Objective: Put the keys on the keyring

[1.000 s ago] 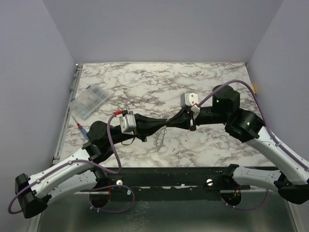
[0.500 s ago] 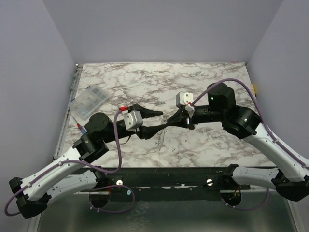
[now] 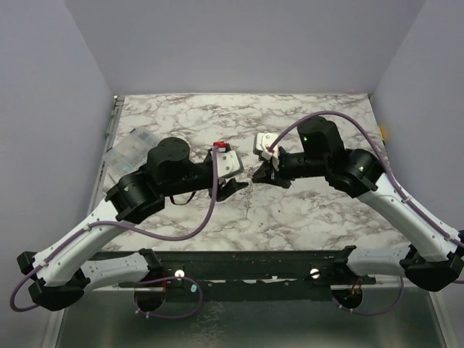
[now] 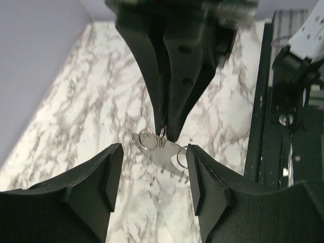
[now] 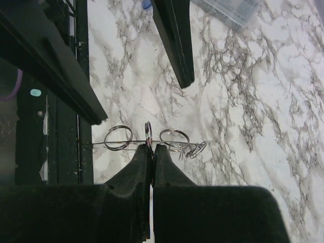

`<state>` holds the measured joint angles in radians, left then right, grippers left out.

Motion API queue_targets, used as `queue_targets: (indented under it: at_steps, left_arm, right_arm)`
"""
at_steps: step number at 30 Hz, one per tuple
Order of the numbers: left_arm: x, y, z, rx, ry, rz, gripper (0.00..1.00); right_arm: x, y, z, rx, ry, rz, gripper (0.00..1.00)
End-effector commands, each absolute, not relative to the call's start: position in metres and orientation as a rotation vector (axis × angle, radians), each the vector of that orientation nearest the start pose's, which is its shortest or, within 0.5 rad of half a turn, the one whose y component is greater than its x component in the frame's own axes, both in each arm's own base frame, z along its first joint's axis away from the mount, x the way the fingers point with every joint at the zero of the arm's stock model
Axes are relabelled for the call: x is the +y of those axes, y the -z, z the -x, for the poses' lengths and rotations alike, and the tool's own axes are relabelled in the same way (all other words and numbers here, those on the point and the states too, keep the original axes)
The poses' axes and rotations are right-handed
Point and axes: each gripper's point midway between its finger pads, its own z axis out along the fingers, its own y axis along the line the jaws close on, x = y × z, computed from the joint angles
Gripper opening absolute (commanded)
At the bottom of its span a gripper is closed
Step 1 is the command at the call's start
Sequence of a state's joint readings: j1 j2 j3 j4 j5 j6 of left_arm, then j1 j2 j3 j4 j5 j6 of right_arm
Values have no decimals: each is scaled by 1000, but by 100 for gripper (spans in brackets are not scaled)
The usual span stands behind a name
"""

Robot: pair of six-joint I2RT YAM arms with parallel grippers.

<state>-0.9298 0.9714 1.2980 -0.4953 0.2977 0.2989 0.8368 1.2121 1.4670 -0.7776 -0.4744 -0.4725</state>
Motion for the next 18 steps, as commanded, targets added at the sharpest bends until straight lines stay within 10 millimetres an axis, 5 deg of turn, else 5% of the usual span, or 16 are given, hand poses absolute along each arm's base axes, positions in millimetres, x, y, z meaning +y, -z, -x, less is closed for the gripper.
queue_targets:
  at_steps: [1, 18]
  left_arm:
    - [-279, -350, -156, 1408, 687, -1340, 58]
    - [-298, -352, -165, 1336, 698, -1360, 40]
  right_arm:
    - [290, -334, -177, 1488, -709, 1508, 1]
    - [294, -335, -166, 1470, -781, 1526, 1]
